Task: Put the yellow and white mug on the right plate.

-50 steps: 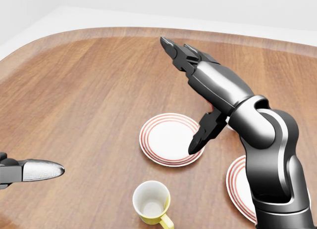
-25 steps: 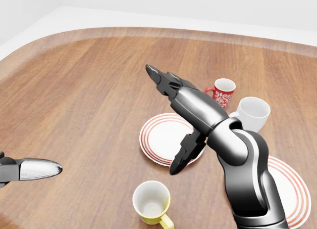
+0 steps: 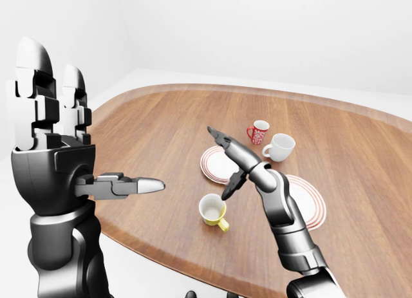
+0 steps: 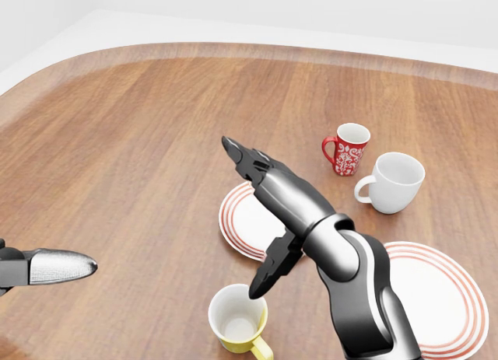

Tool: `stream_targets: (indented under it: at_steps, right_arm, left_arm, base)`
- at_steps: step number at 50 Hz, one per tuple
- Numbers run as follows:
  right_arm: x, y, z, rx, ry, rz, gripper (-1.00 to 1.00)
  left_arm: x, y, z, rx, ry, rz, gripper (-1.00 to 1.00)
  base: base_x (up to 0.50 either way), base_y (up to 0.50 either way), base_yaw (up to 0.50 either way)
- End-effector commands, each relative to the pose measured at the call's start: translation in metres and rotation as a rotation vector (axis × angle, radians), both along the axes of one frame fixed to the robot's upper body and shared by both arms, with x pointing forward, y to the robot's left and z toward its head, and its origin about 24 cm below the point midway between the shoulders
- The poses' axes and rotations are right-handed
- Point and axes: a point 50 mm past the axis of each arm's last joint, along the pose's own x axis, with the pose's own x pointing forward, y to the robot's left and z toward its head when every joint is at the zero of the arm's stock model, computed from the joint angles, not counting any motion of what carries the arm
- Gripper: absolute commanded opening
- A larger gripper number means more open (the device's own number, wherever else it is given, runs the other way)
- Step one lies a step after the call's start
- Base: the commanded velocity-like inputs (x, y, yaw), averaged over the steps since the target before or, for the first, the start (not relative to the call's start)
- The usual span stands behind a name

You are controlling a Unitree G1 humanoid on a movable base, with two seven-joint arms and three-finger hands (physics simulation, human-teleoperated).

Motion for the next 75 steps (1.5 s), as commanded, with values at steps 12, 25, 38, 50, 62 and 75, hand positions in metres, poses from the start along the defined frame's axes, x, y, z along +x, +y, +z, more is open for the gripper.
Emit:
stream_targets:
  at_steps: [12,25,38,50,62,75]
  right_arm:
    - [-0.006,0.003,-0.038,0.005,0.106,-0.039,1.0]
    - [-0.007,0.003,-0.053,0.004,0.155,-0.059,1.0]
    - [-0.005,0.003,-0.079,-0.001,0.235,-0.1,1.0]
    - [-0.004,0.001,-0.094,-0.021,0.28,-0.132,1.0]
    - [-0.001,0.001,-0.11,-0.039,0.322,-0.17,1.0]
    - [0.003,0.007,-0.12,-0.064,0.35,-0.191,1.0]
  left_arm:
    - [-0.001,0.0,0.002,-0.001,-0.011,-0.002,1.0]
    - [-0.001,-0.001,0.002,0.001,-0.012,-0.004,1.0]
    - [-0.001,-0.003,0.0,0.004,-0.001,-0.009,1.0]
    - [0.0,-0.003,-0.001,0.005,0.003,-0.009,1.0]
    - [0.0,-0.004,-0.001,0.006,0.004,-0.011,1.0]
    - [-0.001,-0.003,0.001,0.006,-0.009,-0.01,1.0]
  base:
    - [0.0,0.0,0.0]
    - [0.0,0.0,0.0]
    - [0.0,0.0,0.0]
    - [0.0,0.0,0.0]
    - [0.0,0.0,0.0]
    - [0.0,0.0,0.0]
